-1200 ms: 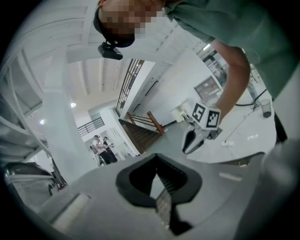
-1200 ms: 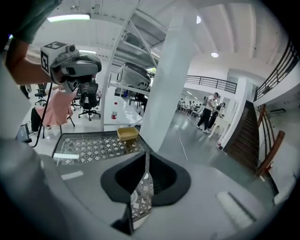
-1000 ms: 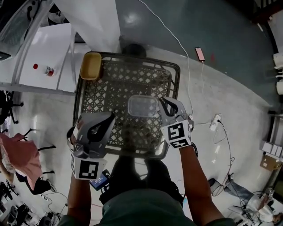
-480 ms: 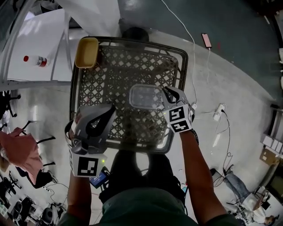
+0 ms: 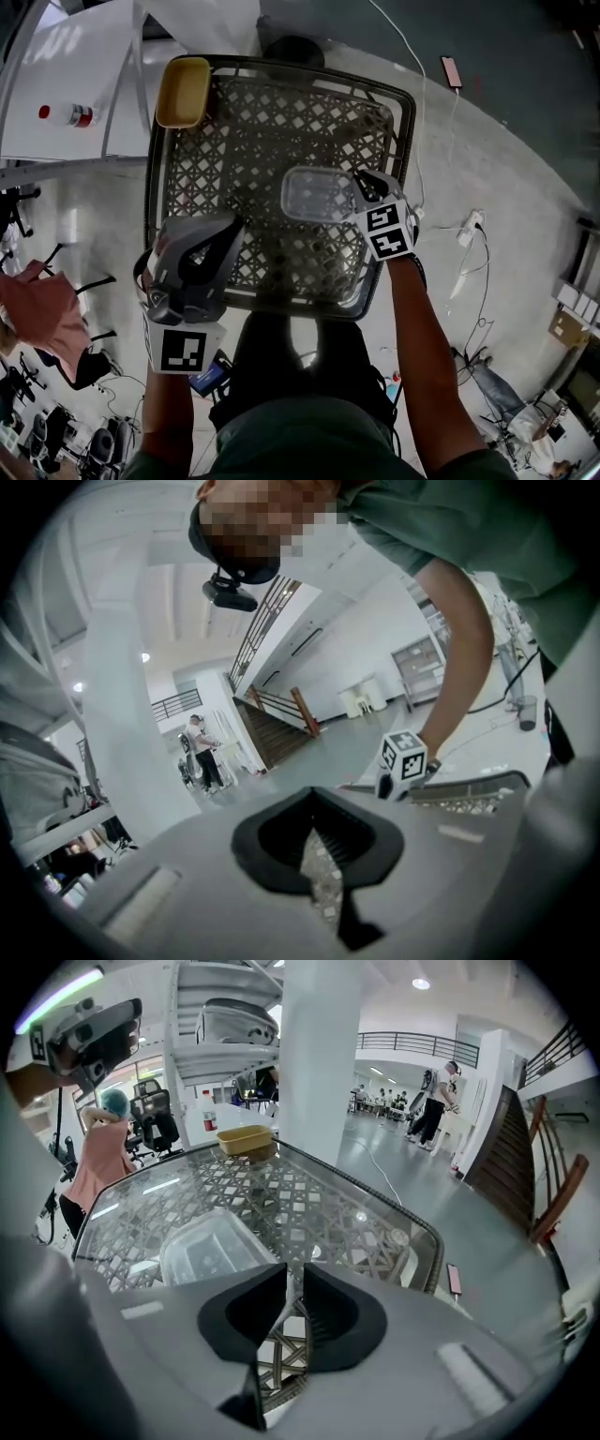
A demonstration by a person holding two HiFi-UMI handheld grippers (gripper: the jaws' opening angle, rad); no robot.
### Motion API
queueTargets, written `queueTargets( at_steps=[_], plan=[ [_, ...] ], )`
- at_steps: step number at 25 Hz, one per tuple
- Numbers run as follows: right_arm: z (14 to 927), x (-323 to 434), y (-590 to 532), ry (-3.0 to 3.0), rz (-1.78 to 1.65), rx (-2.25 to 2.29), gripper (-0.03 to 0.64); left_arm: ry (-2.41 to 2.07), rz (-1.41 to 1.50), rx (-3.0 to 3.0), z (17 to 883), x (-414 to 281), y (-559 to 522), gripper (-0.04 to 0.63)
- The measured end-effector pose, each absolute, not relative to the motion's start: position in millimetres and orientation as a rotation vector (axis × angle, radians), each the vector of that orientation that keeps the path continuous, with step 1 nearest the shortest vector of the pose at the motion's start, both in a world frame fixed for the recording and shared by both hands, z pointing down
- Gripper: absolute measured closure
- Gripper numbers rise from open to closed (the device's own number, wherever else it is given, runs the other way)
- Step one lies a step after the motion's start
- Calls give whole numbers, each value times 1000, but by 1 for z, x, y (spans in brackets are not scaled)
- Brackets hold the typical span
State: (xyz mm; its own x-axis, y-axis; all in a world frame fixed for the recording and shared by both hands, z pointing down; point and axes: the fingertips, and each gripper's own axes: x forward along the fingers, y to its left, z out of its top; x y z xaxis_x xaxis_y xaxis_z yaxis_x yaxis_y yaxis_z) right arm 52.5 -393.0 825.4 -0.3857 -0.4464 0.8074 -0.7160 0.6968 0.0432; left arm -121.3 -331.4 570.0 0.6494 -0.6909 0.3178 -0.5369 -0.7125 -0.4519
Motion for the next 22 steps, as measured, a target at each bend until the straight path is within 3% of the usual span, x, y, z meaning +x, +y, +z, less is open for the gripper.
queueTargets(
  at_steps=[16,22],
  plan=[
    [865,50,-386,-1987,543,809,545,999,-677,-2588,589,-122,-335,592],
    [866,46,-384,-1999,541,816,591,1003,-666,-2594,590,-121,-332,592]
  ],
)
